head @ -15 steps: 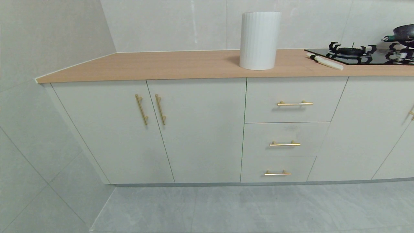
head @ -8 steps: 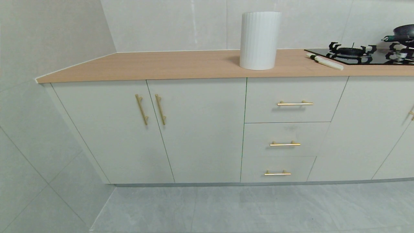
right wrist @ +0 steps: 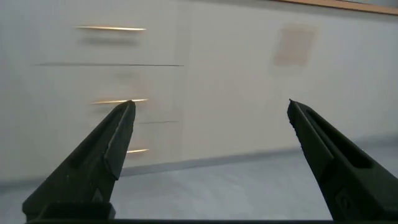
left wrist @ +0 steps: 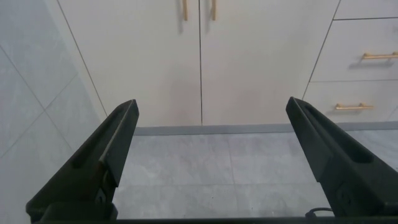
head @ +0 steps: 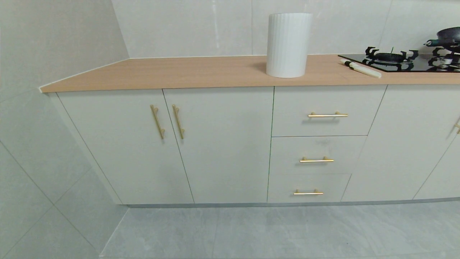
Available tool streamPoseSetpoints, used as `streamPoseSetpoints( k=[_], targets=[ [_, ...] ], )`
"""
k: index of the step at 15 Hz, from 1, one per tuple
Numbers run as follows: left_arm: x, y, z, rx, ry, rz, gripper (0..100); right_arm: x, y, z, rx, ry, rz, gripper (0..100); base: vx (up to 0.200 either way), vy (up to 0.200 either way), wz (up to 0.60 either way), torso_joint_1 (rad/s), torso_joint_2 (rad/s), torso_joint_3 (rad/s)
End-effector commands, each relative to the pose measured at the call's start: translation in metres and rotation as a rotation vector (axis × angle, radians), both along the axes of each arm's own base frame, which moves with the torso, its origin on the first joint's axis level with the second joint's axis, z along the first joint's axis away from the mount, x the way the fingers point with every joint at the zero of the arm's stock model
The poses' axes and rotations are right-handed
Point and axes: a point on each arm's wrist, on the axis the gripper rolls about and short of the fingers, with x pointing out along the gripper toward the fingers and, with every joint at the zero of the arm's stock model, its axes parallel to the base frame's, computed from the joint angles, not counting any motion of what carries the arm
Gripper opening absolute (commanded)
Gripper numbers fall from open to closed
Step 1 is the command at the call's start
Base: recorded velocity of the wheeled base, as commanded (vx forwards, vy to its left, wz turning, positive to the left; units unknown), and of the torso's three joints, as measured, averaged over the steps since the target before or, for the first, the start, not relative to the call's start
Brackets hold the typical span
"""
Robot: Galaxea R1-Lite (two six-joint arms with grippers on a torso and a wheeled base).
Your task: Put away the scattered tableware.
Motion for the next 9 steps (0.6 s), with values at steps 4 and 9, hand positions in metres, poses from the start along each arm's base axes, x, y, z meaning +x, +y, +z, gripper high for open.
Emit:
streamPoseSetpoints(
  k=[4,9],
  targets=[
    [0.0,0.0,0.0,0.0,0.0,0.0,100,0.0026,0.0035,-0.016,0.1,0.128,0.168,100,0.0,0.0,0.0,0.0,0.0,0.0],
    [0.0,0.0,0.0,0.0,0.0,0.0,100,0.0026,0.0044,-0.0182,0.067,0.154,0.207,100,0.0,0.0,0.0,0.0,0.0,0.0]
  ],
)
